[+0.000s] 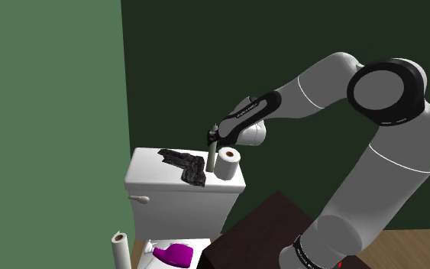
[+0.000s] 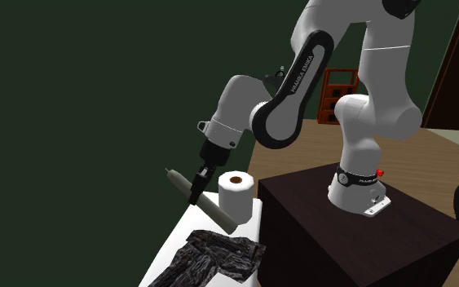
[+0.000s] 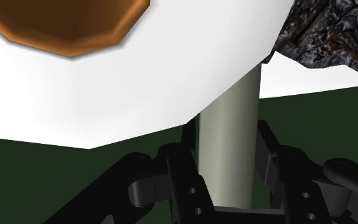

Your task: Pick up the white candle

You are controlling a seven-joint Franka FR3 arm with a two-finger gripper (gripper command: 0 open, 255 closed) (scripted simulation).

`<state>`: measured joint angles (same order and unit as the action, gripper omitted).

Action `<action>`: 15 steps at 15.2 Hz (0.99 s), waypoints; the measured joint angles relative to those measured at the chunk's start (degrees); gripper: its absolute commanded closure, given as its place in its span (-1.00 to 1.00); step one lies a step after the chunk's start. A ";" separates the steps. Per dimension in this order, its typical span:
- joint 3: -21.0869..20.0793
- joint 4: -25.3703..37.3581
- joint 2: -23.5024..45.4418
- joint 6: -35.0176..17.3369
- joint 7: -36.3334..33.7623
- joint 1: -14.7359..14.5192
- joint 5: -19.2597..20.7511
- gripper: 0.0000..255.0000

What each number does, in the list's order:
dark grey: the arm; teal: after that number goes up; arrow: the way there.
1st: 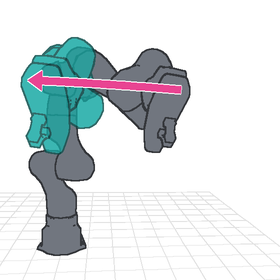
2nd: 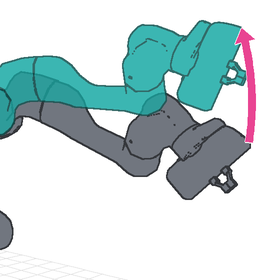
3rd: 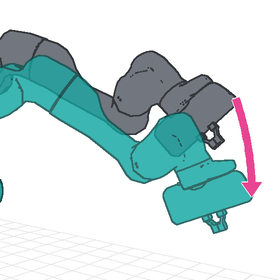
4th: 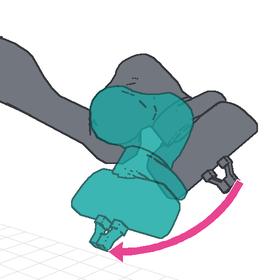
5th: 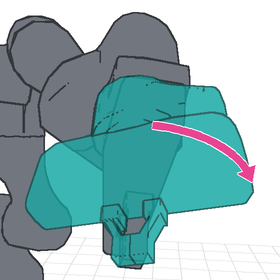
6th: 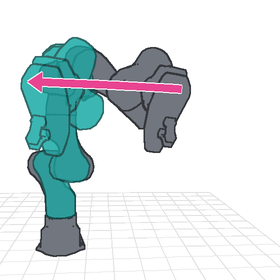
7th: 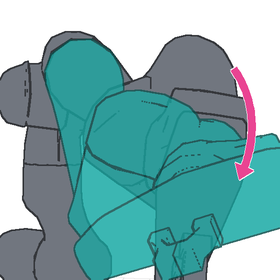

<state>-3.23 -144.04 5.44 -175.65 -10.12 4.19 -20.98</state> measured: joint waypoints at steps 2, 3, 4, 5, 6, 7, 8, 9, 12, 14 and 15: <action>0.23 -0.09 -0.41 0.34 -0.36 -0.12 0.42 1.00; 0.63 0.00 -0.87 0.89 -1.15 -0.37 1.30 1.00; 1.08 0.00 -1.57 1.58 -2.16 -0.66 2.40 1.00; 1.33 -0.07 -2.23 2.18 -2.67 -0.73 3.05 1.00; 1.66 0.00 -3.02 3.04 -3.50 -0.82 4.04 1.00; 1.88 0.15 -3.66 3.84 -4.03 -0.80 4.76 1.00; 2.05 0.16 -4.41 4.58 -4.82 -0.84 5.64 1.00; 2.16 0.39 -5.01 5.41 -5.68 -0.84 6.57 1.00; 2.39 0.40 -7.17 7.59 -6.91 -0.65 8.09 1.00; 2.24 1.05 -8.40 9.43 -8.58 -0.49 9.73 1.00; 2.24 1.09 -9.09 10.16 -8.92 -0.40 10.12 1.00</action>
<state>-1.00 -142.95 -3.65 -165.49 -19.04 3.79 -10.86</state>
